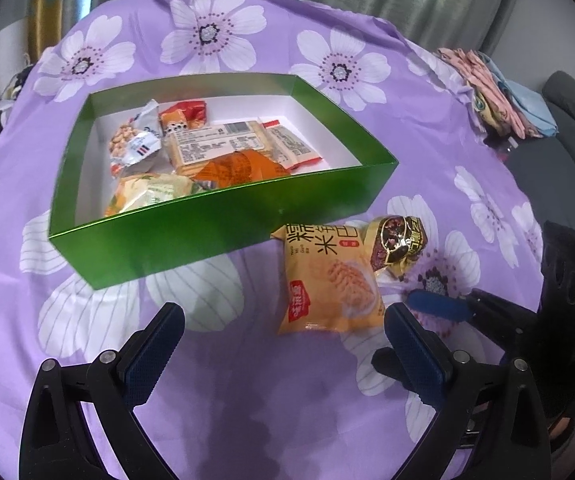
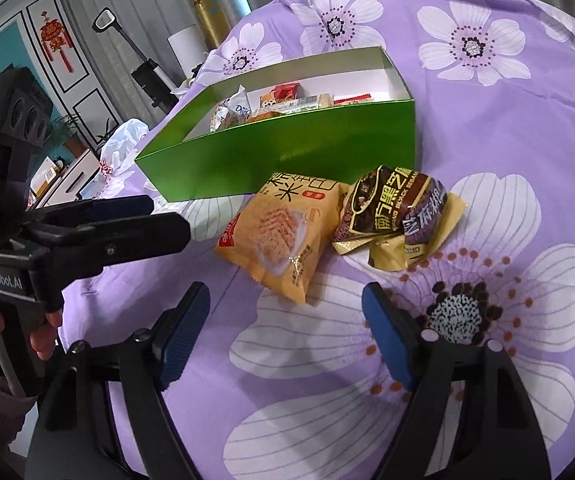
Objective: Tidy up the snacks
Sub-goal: 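Close the left tool on the yellow rice-cracker packet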
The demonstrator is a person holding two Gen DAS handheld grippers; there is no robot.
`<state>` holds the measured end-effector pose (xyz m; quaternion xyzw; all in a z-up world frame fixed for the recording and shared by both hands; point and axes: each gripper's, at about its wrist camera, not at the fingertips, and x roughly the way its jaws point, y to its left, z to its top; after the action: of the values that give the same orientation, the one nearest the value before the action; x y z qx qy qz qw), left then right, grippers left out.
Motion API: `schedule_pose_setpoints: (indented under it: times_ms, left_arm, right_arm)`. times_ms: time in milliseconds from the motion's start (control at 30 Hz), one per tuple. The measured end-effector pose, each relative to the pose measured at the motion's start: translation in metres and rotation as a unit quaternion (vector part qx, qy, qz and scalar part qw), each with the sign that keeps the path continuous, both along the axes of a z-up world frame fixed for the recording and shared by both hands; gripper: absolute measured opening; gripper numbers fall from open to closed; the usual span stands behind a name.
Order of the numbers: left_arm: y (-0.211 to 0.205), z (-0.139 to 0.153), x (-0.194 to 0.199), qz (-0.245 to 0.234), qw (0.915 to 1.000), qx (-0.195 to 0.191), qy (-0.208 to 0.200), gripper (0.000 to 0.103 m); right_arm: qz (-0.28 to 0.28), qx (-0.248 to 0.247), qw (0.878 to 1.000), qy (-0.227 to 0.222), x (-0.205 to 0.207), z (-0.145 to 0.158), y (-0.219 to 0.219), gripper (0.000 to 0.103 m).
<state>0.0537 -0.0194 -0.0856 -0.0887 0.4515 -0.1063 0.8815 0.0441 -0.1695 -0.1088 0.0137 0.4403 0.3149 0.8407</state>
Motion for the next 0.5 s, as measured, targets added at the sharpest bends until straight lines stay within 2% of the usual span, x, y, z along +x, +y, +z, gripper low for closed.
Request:
schedule_pose_setpoints:
  times_ms: [500]
  left_arm:
    - [-0.018, -0.02, 0.029, -0.035, 0.9989, -0.022, 0.02, 0.1]
  right_arm:
    - [0.023, -0.01, 1.0, 0.01, 0.017, -0.008, 0.017, 0.061]
